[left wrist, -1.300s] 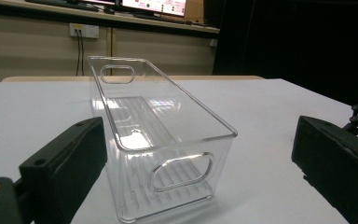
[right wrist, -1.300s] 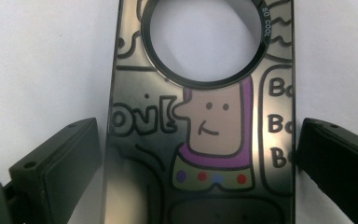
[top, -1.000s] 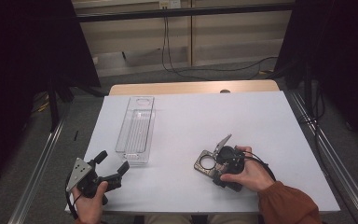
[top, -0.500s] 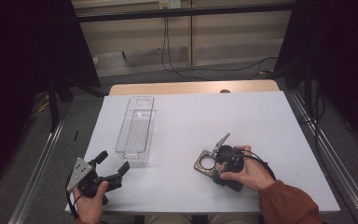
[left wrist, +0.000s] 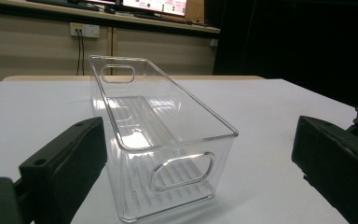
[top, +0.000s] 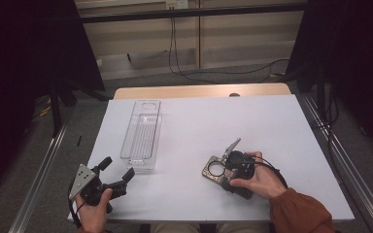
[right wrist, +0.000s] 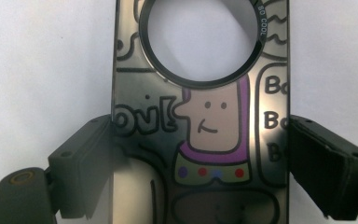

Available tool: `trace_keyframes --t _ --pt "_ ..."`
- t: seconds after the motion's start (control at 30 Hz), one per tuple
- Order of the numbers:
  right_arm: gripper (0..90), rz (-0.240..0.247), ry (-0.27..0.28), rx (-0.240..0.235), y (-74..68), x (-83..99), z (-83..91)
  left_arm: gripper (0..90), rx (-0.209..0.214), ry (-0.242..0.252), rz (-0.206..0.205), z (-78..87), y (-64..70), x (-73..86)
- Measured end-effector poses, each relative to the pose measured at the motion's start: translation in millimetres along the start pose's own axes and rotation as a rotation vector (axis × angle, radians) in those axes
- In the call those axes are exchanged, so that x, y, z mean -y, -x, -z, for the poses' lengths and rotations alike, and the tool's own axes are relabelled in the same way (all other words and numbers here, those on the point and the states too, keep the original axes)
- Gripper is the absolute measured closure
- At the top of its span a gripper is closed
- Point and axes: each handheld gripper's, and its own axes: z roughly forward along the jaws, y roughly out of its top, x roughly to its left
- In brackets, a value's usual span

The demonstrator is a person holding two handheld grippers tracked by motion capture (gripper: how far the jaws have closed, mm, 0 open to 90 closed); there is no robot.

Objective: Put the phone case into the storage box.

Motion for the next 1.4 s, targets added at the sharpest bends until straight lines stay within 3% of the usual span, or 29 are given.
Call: trace_keyframes --t 0.13,0.27,0.47,0.63,0.93,1.07,1.3,1.4 --pt "12.3 0.004 0.003 0.000 0.3 0.0 0.7 3.3 0.000 0.002 0.003 0.0 0.1 0.1" --pt "12.3 -0.002 0.032 -0.021 -0.2 -0.3 4.6 3.3 -0.001 0.003 0.002 0.6 -0.5 0.0" --pt "12.3 -0.029 0.072 -0.013 4.7 1.6 11.3 3.3 0.000 0.006 0.001 1.1 -1.1 0.0" --pt "12.3 -0.065 0.136 -0.014 9.4 4.2 17.6 3.3 0.003 0.007 0.003 1.0 -0.7 -0.1" --pt "12.3 -0.040 0.255 -0.023 14.6 6.9 23.5 3.3 0.003 0.007 0.003 1.6 -1.4 -0.3" --pt "12.3 -0.056 0.305 -0.025 16.9 9.3 23.3 3.3 0.001 0.009 0.003 1.8 -1.5 -0.4" --pt "12.3 -0.076 0.368 0.003 20.5 12.7 25.1 3.3 0.005 0.012 0.005 2.4 -1.2 -0.7" --pt "12.3 -0.080 0.421 0.018 22.6 14.0 25.9 3.3 -0.003 0.015 0.010 2.9 -1.4 -1.7"
